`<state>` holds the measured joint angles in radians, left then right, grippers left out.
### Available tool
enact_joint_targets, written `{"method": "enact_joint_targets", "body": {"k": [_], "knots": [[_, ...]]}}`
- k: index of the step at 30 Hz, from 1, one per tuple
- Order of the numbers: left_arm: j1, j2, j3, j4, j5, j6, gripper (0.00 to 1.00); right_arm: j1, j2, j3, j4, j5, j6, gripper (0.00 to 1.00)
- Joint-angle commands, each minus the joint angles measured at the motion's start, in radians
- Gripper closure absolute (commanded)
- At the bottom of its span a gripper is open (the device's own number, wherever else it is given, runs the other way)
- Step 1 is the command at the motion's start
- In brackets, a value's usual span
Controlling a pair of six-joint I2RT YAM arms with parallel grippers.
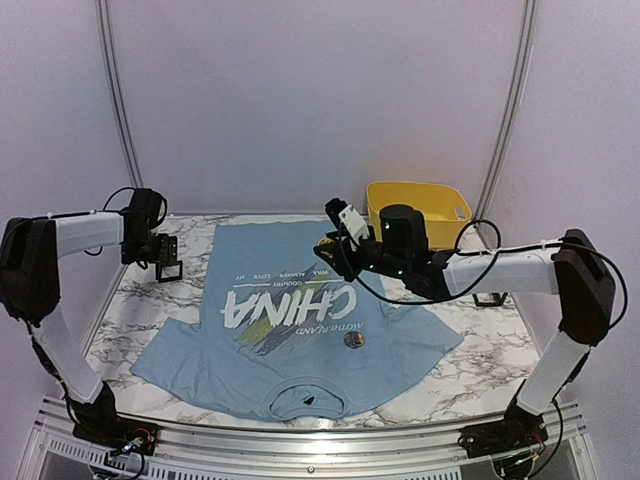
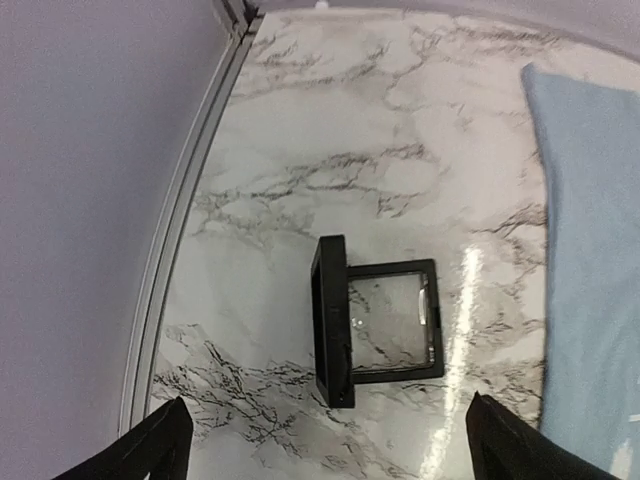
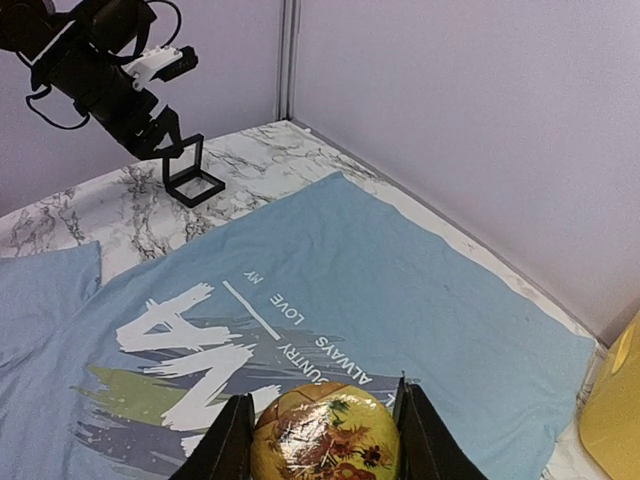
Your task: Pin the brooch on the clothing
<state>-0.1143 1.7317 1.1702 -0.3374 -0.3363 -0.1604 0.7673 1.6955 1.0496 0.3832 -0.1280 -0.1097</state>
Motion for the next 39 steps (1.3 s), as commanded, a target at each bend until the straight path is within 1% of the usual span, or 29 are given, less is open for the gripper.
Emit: {"method": "enact_joint_targets", "body": {"k": [1, 2, 4, 5, 7, 8, 9, 10, 11, 13, 16, 19, 20, 21, 22, 23, 26, 30, 31, 34, 37, 39], "knots": [[-0.119, -0.222, -0.014, 0.124, -0.013, 0.162, 0.02, -0.008, -0.064, 0.035, -0.097, -0.123, -0.050, 0.69], [-0.182, -0.248, -0.037, 0.161, 0.002, 0.254, 0.04, -0.010, -0.077, 0.038, -0.109, -0.164, -0.057, 0.69], [-0.314, -0.357, -0.109, 0.288, 0.095, 0.474, 0.07, -0.017, -0.108, 0.044, -0.157, -0.274, -0.080, 0.69], [-0.381, -0.405, -0.163, 0.344, 0.167, 0.599, 0.08, -0.020, -0.125, 0.047, -0.178, -0.334, -0.091, 0.69], [-0.482, -0.522, -0.288, 0.477, 0.349, 0.807, 0.08, -0.022, -0.159, 0.063, -0.242, -0.447, -0.121, 0.68], [-0.515, -0.575, -0.349, 0.536, 0.499, 0.886, 0.08, -0.022, -0.174, 0.072, -0.269, -0.505, -0.128, 0.68], [-0.539, -0.615, -0.389, 0.588, 0.561, 0.931, 0.09, -0.022, -0.185, 0.081, -0.298, -0.545, -0.133, 0.68], [-0.565, -0.636, -0.404, 0.603, 0.642, 0.979, 0.12, -0.021, -0.196, 0.088, -0.321, -0.580, -0.135, 0.68], [-0.611, -0.647, -0.401, 0.603, 0.657, 1.036, 0.14, -0.019, -0.207, 0.095, -0.341, -0.609, -0.136, 0.68], [-0.704, -0.647, -0.385, 0.598, 0.608, 1.130, 0.16, -0.012, -0.223, 0.105, -0.368, -0.655, -0.128, 0.69], [-0.837, -0.609, -0.350, 0.573, 0.466, 1.296, 0.20, 0.006, -0.233, 0.116, -0.379, -0.687, -0.112, 0.69], [-0.929, -0.556, -0.318, 0.557, 0.349, 1.433, 0.27, 0.022, -0.234, 0.137, -0.444, -0.690, -0.112, 0.69], [-0.953, -0.543, -0.310, 0.557, 0.309, 1.464, 0.32, 0.025, -0.234, 0.141, -0.452, -0.688, -0.110, 0.69], [-0.972, -0.531, -0.303, 0.558, 0.282, 1.494, 0.40, 0.029, -0.235, 0.143, -0.460, -0.686, -0.109, 0.69], [-0.987, -0.520, -0.298, 0.560, 0.262, 1.517, 0.51, 0.033, -0.236, 0.144, -0.465, -0.682, -0.107, 0.69], [-0.997, -0.512, -0.292, 0.566, 0.250, 1.530, 0.59, 0.038, -0.238, 0.143, -0.470, -0.679, -0.107, 0.69], [-1.013, -0.485, -0.286, 0.603, 0.219, 1.549, 0.59, 0.050, -0.238, 0.140, -0.480, -0.671, -0.108, 0.69], [-1.015, -0.478, -0.299, 0.643, 0.203, 1.549, 0.48, 0.057, -0.238, 0.135, -0.486, -0.655, -0.110, 0.70], [-1.015, -0.479, -0.305, 0.651, 0.200, 1.549, 0.47, 0.058, -0.239, 0.135, -0.487, -0.654, -0.110, 0.70], [-1.015, -0.486, -0.321, 0.676, 0.183, 1.546, 0.47, 0.061, -0.244, 0.125, -0.487, -0.650, -0.110, 0.70], [-1.015, -0.481, -0.320, 0.685, 0.202, 1.544, 0.47, 0.065, -0.241, 0.119, -0.478, -0.655, -0.106, 0.70], [-1.016, -0.469, -0.312, 0.687, 0.219, 1.540, 0.50, 0.073, -0.235, 0.121, -0.471, -0.659, -0.106, 0.70]]}}
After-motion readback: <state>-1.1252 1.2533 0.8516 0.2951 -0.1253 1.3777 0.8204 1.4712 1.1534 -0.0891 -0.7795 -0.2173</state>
